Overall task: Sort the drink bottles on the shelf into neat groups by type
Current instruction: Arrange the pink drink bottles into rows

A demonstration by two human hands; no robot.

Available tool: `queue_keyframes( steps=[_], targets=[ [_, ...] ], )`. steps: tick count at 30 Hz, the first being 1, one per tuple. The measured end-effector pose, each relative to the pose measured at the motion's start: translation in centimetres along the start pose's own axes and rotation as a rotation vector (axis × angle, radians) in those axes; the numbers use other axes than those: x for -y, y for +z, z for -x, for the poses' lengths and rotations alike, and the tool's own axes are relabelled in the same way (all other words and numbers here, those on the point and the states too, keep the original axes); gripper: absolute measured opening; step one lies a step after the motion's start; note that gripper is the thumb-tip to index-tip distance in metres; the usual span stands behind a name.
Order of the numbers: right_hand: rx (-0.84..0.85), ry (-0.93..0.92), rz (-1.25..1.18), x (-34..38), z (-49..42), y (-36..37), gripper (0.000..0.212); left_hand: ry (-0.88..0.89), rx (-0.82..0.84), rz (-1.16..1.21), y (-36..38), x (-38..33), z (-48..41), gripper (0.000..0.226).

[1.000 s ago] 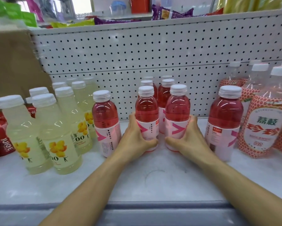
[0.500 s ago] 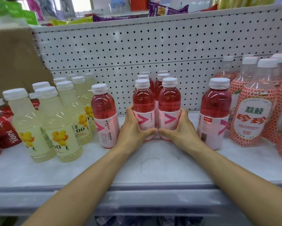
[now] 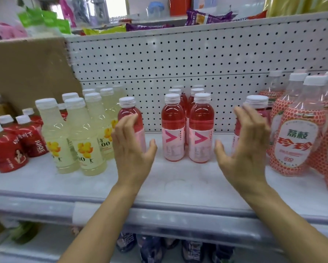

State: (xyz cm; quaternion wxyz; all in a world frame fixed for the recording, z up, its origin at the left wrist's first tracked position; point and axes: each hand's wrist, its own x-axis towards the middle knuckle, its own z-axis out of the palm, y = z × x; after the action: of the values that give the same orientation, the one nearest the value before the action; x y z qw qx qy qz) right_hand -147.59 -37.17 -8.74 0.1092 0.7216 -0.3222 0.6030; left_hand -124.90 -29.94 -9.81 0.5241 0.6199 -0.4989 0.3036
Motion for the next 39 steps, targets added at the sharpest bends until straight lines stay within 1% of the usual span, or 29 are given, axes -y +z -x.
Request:
queue_keyframes(
  steps=[1,2,4,5,6,7,9,11,13,14,17,20,23,26,30,35,39],
  targets=[
    [-0.038,0.054,-0.013,-0.7,0.1,-0.5,0.079,-0.131,-0.01,0.018,0.0,0.3,-0.1,0.082],
    [-0.054,0.142,-0.06,-1.1,0.2,-0.9,0.082,-0.28,0.021,0.079,0.1,0.7,-0.2,0.092],
    [0.015,0.426,-0.247,-1.8,0.4,-1.6,0.091,-0.576,0.149,0.319,0.1,1.3,-0.5,0.107],
    [0.078,0.582,-0.352,-2.1,0.5,-1.9,0.095,-0.706,0.211,0.459,0.2,1.5,-0.7,0.106],
    [0.132,0.725,-0.448,-2.5,0.5,-2.1,0.098,-0.792,0.247,0.559,0.3,1.8,-0.7,0.1],
    [0.163,0.83,-0.521,-2.9,0.4,-2.0,0.097,-0.828,0.26,0.603,0.4,2.0,-0.8,0.092],
    [0.177,0.916,-0.574,-3.6,0.4,-1.7,0.087,-0.823,0.265,0.632,0.6,2.3,-0.7,0.073],
    [0.216,0.918,-0.559,-3.6,0.3,-1.6,0.077,-0.785,0.299,0.62,0.6,2.4,-0.4,0.053],
    [0.301,0.908,-0.513,-3.0,0.6,-1.6,0.074,-0.757,0.366,0.585,0.2,2.1,-0.2,0.048],
    [0.359,0.901,-0.51,-2.6,0.8,-1.6,0.073,-0.758,0.423,0.579,-0.1,1.9,0.0,0.05],
    [0.486,0.853,-0.522,-1.3,1.0,-1.0,0.069,-0.725,0.622,0.57,-0.7,1.1,0.7,0.068],
    [0.521,0.795,-0.496,0.2,1.1,0.1,0.077,-0.605,0.708,0.47,-1.1,-0.6,1.5,0.076],
    [0.553,0.77,-0.509,1.1,1.8,0.4,0.078,-0.453,0.726,0.358,-1.4,-1.8,1.8,0.074],
    [0.638,0.776,-0.503,1.2,2.5,0.1,0.074,-0.403,0.716,0.361,-1.3,-1.8,1.9,0.076],
    [0.65,0.745,-0.469,1.3,2.5,-0.2,0.075,-0.387,0.725,0.396,-1.2,-1.6,1.9,0.078],
    [0.666,0.674,-0.428,1.8,2.5,-0.6,0.074,-0.404,0.785,0.513,-1.1,-1.7,1.9,0.071],
    [0.672,0.653,-0.421,2.0,2.5,-0.6,0.075,-0.423,0.75,0.494,-0.7,-1.3,1.8,0.077]
  ],
)
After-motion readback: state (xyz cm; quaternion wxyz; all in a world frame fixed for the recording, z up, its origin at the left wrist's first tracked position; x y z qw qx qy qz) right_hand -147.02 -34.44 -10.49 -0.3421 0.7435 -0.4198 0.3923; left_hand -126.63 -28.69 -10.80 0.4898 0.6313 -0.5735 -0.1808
